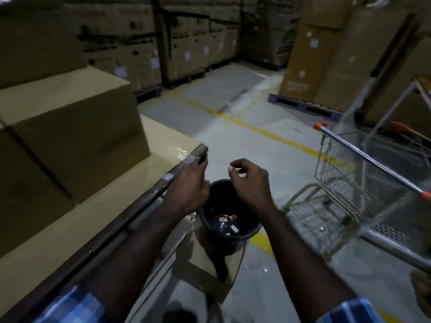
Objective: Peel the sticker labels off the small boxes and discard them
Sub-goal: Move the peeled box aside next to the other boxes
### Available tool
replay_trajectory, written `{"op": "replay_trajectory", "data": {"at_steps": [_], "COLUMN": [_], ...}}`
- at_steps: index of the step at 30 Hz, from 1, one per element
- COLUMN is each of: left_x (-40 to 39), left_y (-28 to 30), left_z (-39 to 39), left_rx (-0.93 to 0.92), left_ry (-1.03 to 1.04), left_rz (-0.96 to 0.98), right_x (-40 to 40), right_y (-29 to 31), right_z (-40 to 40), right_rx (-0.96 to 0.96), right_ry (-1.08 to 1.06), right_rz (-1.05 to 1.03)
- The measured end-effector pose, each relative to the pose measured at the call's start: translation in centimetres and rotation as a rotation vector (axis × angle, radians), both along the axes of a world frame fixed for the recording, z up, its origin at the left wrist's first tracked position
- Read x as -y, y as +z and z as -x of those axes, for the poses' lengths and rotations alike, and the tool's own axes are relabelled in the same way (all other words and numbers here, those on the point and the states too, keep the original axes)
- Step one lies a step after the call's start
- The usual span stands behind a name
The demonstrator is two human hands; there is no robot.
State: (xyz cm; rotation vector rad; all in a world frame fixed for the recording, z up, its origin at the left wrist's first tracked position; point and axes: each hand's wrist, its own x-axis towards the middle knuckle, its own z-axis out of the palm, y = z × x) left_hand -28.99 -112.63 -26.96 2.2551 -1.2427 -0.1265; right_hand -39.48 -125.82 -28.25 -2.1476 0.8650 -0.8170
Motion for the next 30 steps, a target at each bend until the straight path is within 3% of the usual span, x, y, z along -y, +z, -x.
{"op": "replay_trajectory", "data": {"at_steps": [11, 22, 30], "left_x": [-17.3, -41.6, -60.9], "left_y": [5.5, 11.3, 12.5], "left_z": [1.6, 2.5, 1.2], "left_rx": [0.05, 0.211, 0.261], "left_ry": [0.382, 0.765, 0.9], "left_rz": [0.118, 0.27, 0.143], "right_x": [-15.2, -38.5, -57.4], "right_y": [6.4, 11.5, 13.1], "right_z": [-5.2, -11.2, -14.0], "right_rx": [0.23, 0.454, 0.457], "right_ry": [0.377, 0.722, 0.829], "right_rz": [0.036, 0.037, 0.072]}}
